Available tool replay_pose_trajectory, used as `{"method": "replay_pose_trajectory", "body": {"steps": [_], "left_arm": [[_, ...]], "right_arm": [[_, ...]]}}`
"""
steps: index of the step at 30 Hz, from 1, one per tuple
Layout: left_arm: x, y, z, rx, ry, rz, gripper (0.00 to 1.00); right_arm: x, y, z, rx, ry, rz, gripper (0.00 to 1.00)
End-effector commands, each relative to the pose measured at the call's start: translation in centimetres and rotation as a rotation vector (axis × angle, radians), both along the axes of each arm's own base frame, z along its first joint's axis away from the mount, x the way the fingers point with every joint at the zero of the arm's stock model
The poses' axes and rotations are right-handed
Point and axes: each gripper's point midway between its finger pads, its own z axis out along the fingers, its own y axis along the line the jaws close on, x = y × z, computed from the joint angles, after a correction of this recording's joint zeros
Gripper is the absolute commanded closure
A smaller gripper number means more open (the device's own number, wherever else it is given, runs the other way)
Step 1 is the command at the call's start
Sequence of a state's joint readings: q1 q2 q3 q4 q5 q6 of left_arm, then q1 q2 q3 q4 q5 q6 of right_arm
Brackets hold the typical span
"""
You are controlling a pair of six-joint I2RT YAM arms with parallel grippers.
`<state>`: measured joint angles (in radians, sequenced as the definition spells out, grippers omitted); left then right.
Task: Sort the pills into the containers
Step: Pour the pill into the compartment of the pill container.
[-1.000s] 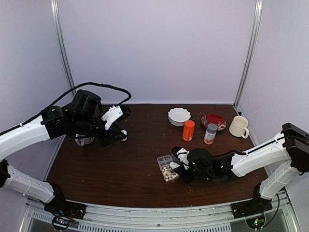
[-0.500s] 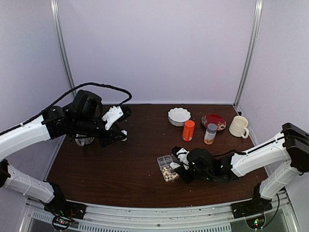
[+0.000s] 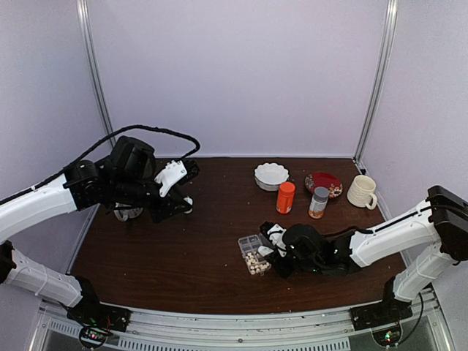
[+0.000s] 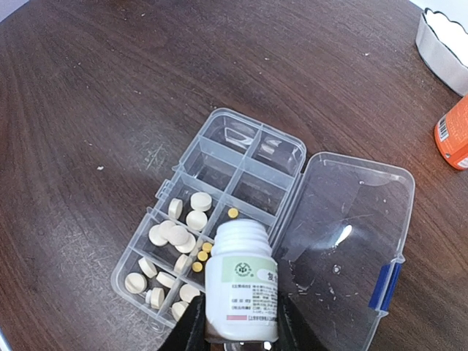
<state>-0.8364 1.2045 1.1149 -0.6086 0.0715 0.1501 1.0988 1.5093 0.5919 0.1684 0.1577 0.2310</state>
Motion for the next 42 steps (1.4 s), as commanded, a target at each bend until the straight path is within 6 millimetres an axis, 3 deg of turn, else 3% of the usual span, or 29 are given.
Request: {"method": "replay_pose_trajectory", "body": {"steps": [1,5,8,11,15,18,22,25,28,31,35,38,42], "left_arm": [[0.2,-0.3,0.8,-0.012,-0.008,-0.014,1.00],[0.3,-0.4,0.7,-0.008,-0.004,-0.013,1.00],[0.3,-0.4,0.7,-0.009,-0.004,-0.014,1.00],[0.4,-0.3,0.7,-0.006,-0.006,-0.007,1.00],[0.3,-0.4,0.8,-0.010,-0.006,-0.010,1.00],[0.3,-0.4,0.7,-0.008,-0.004,-0.010,1.00],[0.3,-0.4,0.8,-0.010,-0.004,-0.013,1.00],[0.3,-0.4,0.6,-0.008,0.000,-0.014,1.00],[0.3,-0.4,0.7,-0.010,-0.003,-0.014,1.00],[0.3,-0.4,0.7,-0.009,-0.004,-0.011,1.00],[0.3,-0.3,0.8,-0.009,-0.007,-0.011,1.00],[0.3,-0.3,0.8,-0.010,-0.008,-0.011,1.00],[0.3,-0.3,0.9,-0.008,-0.009,-0.011,1.00]], "right_arm": [[0.2,0.5,1.2,0.056,-0.020,0.007,1.00],[0.7,0.1,0.5,-0.022,-0.012,-0.017,1.00],[0.3,0.4,1.4,0.054,-0.026,0.000,1.00],[0.9,-0.3,0.7,-0.033,-0.023,-0.038,1.00],[0.4,0.0,1.5,0.067,-0.035,-0.014,1.00],[0.8,-0.4,0.6,-0.027,-0.016,-0.039,1.00],[0.2,0.2,1.7,0.081,-0.029,-0.006,1.00],[0.7,-0.2,0.6,-0.019,-0.012,-0.029,1.00],[0.2,0.3,1.3,0.064,-0.016,-0.008,1.00],[0.7,0.0,0.8,0.004,-0.009,-0.032,1.00],[0.3,0.2,2.3,0.105,-0.037,-0.016,1.00],[0.7,-0.5,1.2,-0.001,-0.025,-0.037,1.00],[0.1,-0.3,1.2,0.054,-0.018,-0.019,1.00]]}}
